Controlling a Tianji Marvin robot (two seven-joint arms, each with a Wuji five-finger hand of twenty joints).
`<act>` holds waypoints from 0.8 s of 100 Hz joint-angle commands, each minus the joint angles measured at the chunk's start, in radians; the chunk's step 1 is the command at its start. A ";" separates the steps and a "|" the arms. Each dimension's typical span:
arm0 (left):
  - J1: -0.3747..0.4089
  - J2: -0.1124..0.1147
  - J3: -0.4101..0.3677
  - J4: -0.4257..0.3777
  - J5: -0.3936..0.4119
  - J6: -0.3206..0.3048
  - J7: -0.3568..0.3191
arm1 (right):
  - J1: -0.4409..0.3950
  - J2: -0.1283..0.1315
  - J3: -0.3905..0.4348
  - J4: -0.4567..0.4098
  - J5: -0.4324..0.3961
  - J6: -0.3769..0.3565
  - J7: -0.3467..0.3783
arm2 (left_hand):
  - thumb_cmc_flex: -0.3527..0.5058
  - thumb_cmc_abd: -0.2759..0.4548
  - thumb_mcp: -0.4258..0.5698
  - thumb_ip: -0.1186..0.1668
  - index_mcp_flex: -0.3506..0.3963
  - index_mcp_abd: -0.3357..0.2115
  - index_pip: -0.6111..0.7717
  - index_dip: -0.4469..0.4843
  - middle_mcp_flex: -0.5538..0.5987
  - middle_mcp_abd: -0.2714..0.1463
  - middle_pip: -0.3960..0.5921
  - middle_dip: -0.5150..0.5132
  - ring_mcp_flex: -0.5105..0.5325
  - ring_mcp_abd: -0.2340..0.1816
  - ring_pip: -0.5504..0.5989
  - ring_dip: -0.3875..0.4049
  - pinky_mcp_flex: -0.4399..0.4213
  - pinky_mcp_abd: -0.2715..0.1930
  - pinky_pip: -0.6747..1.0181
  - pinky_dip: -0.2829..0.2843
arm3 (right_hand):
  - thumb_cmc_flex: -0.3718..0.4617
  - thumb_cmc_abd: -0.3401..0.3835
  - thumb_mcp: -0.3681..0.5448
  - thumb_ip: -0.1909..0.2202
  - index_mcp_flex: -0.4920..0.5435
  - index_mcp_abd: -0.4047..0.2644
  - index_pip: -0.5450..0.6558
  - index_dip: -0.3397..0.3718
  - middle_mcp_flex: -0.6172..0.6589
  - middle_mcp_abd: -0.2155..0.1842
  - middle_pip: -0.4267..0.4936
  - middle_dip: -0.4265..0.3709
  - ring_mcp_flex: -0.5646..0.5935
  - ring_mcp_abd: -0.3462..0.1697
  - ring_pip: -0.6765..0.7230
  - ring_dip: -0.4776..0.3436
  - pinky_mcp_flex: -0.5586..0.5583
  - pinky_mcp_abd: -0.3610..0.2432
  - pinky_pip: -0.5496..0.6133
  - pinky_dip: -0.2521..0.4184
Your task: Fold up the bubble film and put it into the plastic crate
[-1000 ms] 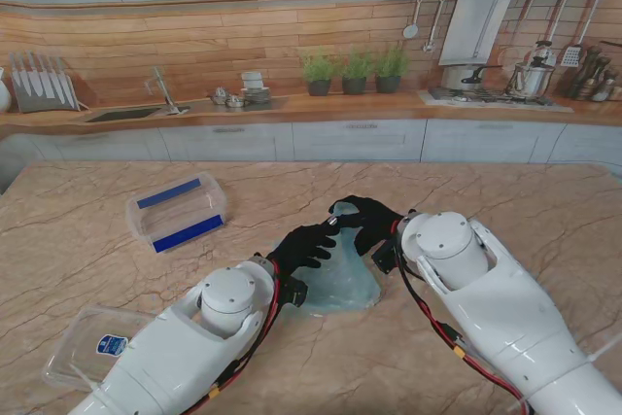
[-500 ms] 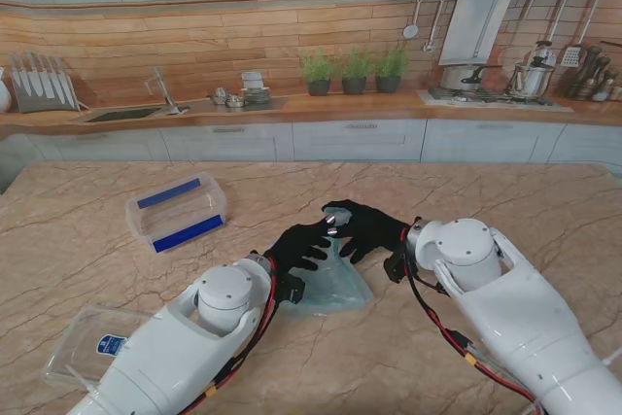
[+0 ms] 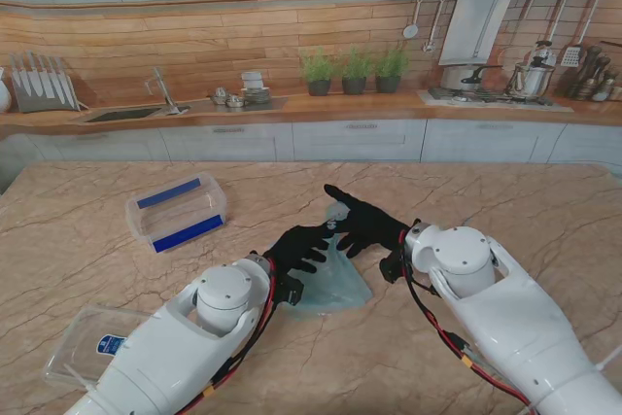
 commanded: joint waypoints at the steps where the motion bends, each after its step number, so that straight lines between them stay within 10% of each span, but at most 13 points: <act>1: 0.002 0.007 0.003 0.000 0.016 0.007 -0.018 | -0.013 -0.012 -0.001 -0.003 0.004 -0.008 -0.008 | 0.019 -0.067 -0.001 0.015 0.012 -0.009 -0.044 -0.008 -0.003 -0.002 0.003 -0.009 0.030 0.008 -0.003 -0.013 0.009 0.029 -0.007 -0.011 | -0.051 0.008 -0.025 -0.038 0.010 -0.058 -0.017 -0.025 -0.022 0.005 -0.015 -0.012 0.031 0.004 0.014 -0.007 0.017 0.008 0.004 0.002; 38: -0.007 0.021 0.016 -0.001 0.052 0.012 -0.056 | -0.020 -0.033 -0.014 0.014 0.049 -0.025 -0.054 | 0.028 -0.101 0.018 0.008 -0.022 -0.013 -0.056 -0.015 -0.031 -0.005 -0.003 -0.015 0.027 0.004 -0.015 -0.026 0.014 0.030 -0.004 -0.025 | -0.226 0.014 0.041 -0.039 0.016 -0.080 0.006 -0.056 0.009 -0.004 -0.028 -0.016 0.006 0.007 0.004 -0.020 -0.010 0.010 -0.009 -0.016; 65: -0.025 0.043 0.029 0.008 0.081 -0.002 -0.130 | -0.016 -0.049 -0.027 0.029 0.083 0.004 -0.082 | 0.095 -0.130 0.060 0.005 -0.082 -0.040 -0.073 -0.021 -0.071 -0.015 -0.019 -0.023 0.022 0.002 -0.024 -0.033 0.017 0.019 -0.009 -0.035 | -0.323 0.076 0.086 -0.067 0.003 -0.088 0.028 0.056 0.025 -0.015 -0.059 -0.029 -0.032 0.011 -0.008 -0.024 -0.044 0.008 -0.043 -0.008; 68: -0.028 0.047 0.031 0.008 0.090 -0.004 -0.141 | -0.016 -0.050 -0.027 0.030 0.082 0.004 -0.084 | 0.005 -0.197 0.341 -0.019 -0.099 -0.051 -0.072 -0.018 -0.081 -0.021 -0.021 -0.026 0.023 -0.002 -0.026 -0.034 0.020 0.013 -0.007 -0.044 | -0.319 0.075 0.086 -0.066 0.003 -0.088 0.027 0.058 0.026 -0.017 -0.059 -0.029 -0.034 0.011 -0.009 -0.024 -0.044 0.008 -0.044 -0.007; 80: -0.030 0.053 0.032 0.006 0.106 -0.013 -0.149 | -0.016 -0.050 -0.027 0.029 0.079 0.001 -0.086 | 0.060 -0.216 0.423 -0.010 -0.132 -0.094 -0.061 -0.004 -0.086 -0.034 -0.009 -0.021 0.042 -0.003 -0.007 -0.022 0.041 -0.005 0.034 -0.019 | -0.312 0.076 0.081 -0.064 0.004 -0.089 0.024 0.068 0.029 -0.024 -0.060 -0.029 -0.040 0.012 -0.010 -0.025 -0.045 0.006 -0.050 -0.003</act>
